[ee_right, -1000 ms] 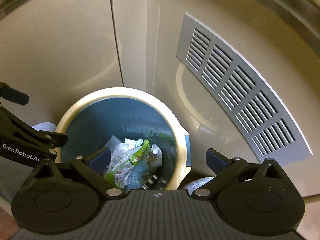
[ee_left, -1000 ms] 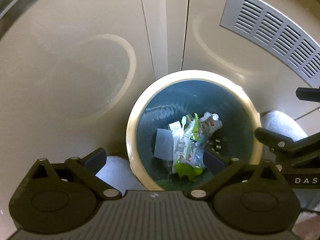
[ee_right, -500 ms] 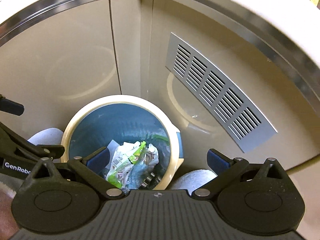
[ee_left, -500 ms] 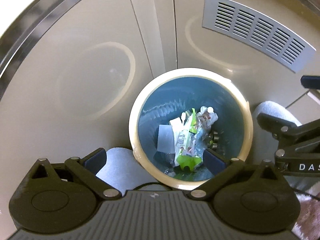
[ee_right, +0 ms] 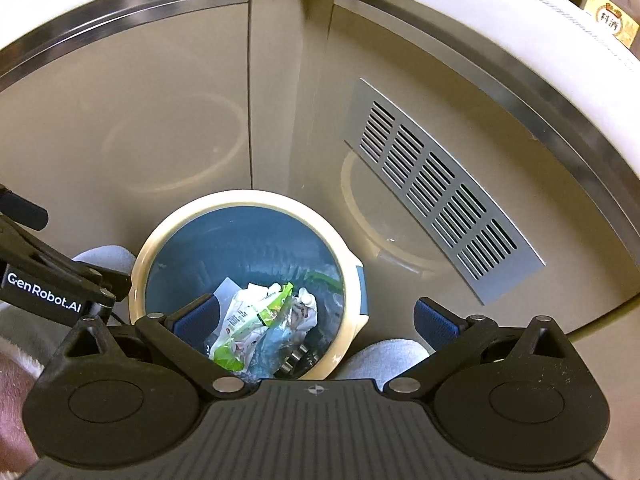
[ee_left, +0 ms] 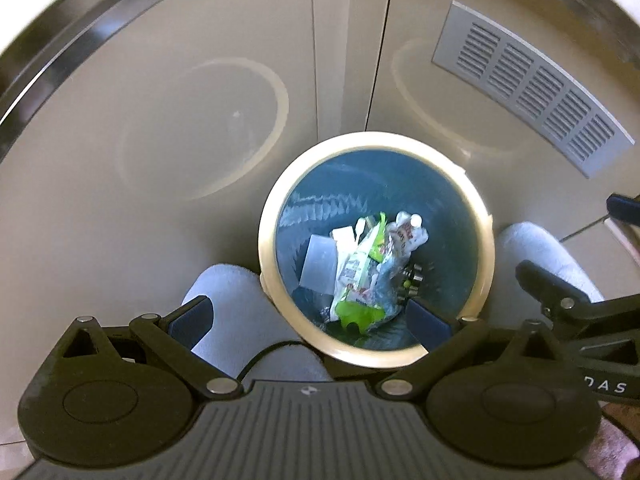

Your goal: Collect trash

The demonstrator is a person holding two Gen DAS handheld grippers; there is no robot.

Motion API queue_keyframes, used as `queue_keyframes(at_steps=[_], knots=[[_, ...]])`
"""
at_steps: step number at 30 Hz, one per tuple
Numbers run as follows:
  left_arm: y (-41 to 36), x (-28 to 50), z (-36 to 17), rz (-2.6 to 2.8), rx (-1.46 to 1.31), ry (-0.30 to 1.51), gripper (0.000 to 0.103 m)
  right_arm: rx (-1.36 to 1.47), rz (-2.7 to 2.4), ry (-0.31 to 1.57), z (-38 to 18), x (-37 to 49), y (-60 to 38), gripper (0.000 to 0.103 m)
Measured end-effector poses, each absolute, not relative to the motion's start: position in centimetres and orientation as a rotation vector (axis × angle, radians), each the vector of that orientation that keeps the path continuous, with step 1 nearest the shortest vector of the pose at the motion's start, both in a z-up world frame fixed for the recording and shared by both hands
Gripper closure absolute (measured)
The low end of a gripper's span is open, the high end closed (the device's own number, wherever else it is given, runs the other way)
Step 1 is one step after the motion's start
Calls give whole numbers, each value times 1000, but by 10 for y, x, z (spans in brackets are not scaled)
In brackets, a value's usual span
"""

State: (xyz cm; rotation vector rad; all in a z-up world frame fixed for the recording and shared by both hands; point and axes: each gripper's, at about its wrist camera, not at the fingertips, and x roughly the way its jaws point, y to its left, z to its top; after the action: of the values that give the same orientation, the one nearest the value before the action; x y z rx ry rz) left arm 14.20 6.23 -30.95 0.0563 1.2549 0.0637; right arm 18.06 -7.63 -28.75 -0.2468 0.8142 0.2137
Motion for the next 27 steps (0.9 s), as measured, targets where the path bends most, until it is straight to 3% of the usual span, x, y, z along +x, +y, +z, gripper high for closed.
queue_keyframes(at_steps=[27], knots=[[57, 142, -314, 76, 122, 1266, 1, -246, 217, 845, -295, 182, -72, 0]])
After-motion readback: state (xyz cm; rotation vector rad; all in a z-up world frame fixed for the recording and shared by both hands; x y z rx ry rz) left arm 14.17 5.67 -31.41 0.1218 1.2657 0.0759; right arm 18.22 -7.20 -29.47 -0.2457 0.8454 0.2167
